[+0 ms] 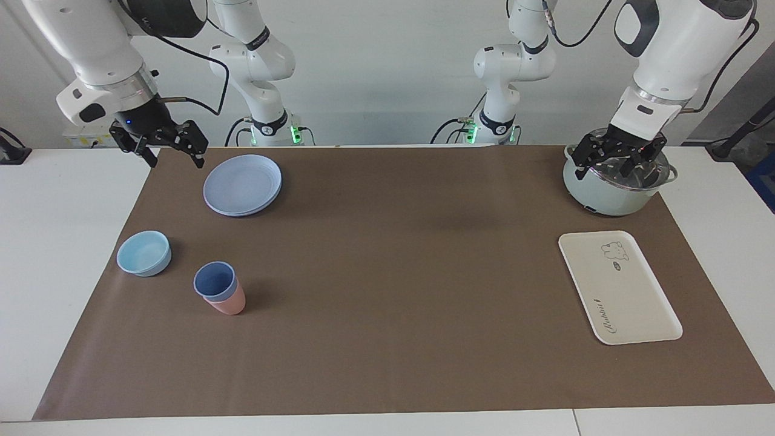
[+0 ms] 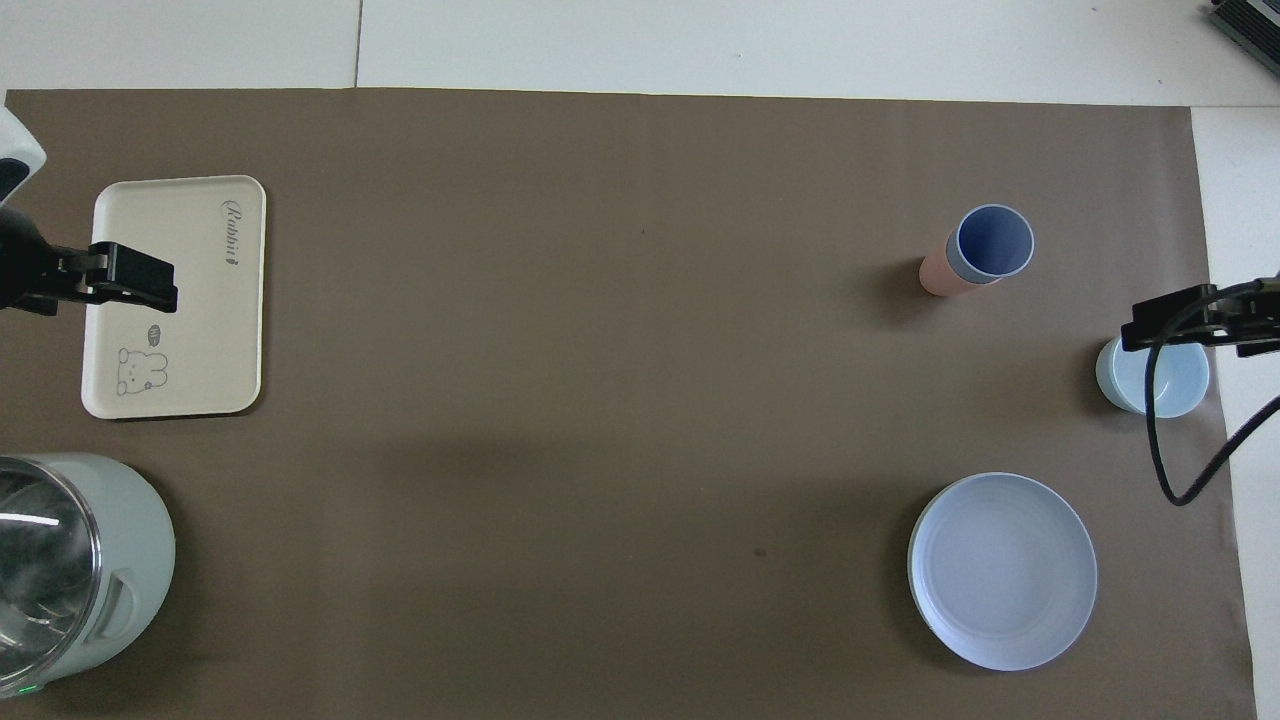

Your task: Place cup on tray

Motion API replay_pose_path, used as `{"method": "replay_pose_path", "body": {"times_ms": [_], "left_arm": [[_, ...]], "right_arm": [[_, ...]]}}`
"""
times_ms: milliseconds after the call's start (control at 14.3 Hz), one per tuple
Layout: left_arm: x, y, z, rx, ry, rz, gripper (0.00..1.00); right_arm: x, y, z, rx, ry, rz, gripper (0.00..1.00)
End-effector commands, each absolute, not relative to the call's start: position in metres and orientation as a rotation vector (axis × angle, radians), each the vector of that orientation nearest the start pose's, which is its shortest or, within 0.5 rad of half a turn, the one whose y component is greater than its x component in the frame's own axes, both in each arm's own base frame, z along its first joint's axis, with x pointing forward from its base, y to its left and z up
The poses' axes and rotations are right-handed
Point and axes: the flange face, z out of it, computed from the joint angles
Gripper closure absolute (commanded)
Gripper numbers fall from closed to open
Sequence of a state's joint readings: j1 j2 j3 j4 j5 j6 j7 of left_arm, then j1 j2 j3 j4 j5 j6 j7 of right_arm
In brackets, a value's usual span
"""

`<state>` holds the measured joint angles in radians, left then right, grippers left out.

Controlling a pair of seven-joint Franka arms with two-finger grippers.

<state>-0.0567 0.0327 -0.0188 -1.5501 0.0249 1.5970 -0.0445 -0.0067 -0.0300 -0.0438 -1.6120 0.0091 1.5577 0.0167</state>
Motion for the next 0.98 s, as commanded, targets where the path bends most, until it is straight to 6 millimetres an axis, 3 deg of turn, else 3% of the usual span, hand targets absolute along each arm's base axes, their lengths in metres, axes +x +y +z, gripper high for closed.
{"method": "replay_pose_path", "body": {"times_ms": [0,419,629,908], "left_arm": [[0.558,-0.036,0.62,-3.126,0.02,-0.028,0.0],[0.558,-0.035,0.62,-3.126,0.017,-0.028,0.0],[0.558,-0.035,0.62,-3.127,0.017,-0.025,0.0],[0.558,-0.035,0.62,-3.126,0.017,-0.026,0.0]], "right_arm": [[0.543,-0.028,0.62,-3.144,0.133,0.017,0.0],[0.54,-0.027,0.613,-3.122,0.118,0.028,0.0],[0.543,-0.036,0.605,-3.106,-0.194,-0.075,0.0],[0.541,-0.082,0.563,-2.945,-0.585,-0.353,0.0]]}}
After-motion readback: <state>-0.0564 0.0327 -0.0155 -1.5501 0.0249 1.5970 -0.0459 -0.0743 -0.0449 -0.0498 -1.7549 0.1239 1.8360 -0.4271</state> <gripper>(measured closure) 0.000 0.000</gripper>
